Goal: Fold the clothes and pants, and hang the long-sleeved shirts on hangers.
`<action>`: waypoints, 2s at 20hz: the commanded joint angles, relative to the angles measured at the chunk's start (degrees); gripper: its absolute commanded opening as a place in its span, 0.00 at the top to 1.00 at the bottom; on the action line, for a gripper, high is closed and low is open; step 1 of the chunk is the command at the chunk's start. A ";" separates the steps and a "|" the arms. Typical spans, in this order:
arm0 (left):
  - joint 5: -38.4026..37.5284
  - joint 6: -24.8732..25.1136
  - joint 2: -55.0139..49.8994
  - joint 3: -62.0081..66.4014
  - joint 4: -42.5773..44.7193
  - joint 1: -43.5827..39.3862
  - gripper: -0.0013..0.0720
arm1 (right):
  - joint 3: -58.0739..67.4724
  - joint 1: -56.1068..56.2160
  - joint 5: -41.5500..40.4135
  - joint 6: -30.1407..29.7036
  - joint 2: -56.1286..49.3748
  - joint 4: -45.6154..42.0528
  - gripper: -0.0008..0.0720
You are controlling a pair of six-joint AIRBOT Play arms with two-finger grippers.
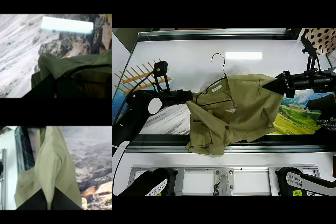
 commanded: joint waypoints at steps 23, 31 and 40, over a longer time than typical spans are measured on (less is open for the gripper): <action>-19.96 8.39 3.04 30.80 10.64 -22.40 0.97 | -27.63 11.19 -6.14 -13.46 9.97 31.28 0.99; -18.53 6.97 3.06 28.87 10.60 -27.58 0.97 | -27.63 16.02 -10.84 -13.44 9.97 31.65 0.99; -16.92 6.99 3.08 29.07 10.14 -29.35 0.97 | -27.63 17.40 -11.65 -13.46 9.97 33.51 0.99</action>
